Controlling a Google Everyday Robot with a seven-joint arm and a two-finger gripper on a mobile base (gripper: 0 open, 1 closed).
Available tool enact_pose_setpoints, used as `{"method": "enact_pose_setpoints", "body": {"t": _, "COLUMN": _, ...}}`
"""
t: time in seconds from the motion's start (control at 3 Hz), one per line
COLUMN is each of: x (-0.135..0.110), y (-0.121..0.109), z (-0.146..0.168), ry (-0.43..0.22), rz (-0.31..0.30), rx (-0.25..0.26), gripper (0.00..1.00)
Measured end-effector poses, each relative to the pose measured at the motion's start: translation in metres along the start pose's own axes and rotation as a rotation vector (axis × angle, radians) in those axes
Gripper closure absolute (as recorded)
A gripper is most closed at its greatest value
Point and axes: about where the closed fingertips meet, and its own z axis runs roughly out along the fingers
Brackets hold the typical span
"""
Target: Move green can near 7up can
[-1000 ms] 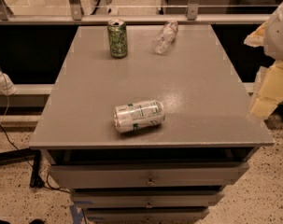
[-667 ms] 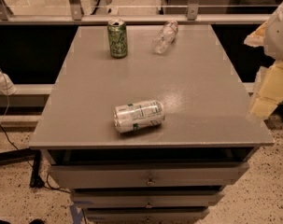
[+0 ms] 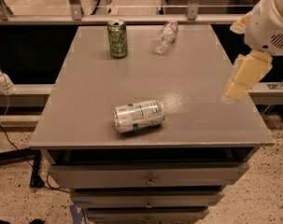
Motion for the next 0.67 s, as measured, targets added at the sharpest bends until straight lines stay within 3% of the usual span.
{"method": "enact_pose_setpoints", "body": {"t": 0.33, "x": 0.0, "y": 0.0, "z": 0.0, "ry": 0.0, "rz": 0.0, "rx": 0.0, "gripper": 0.0}}
{"method": "enact_pose_setpoints", "body": {"t": 0.67, "x": -0.012, "y": -0.012, "z": 0.015, "ry": -0.065, "rz": 0.027, "rx": 0.029, "gripper": 0.0}}
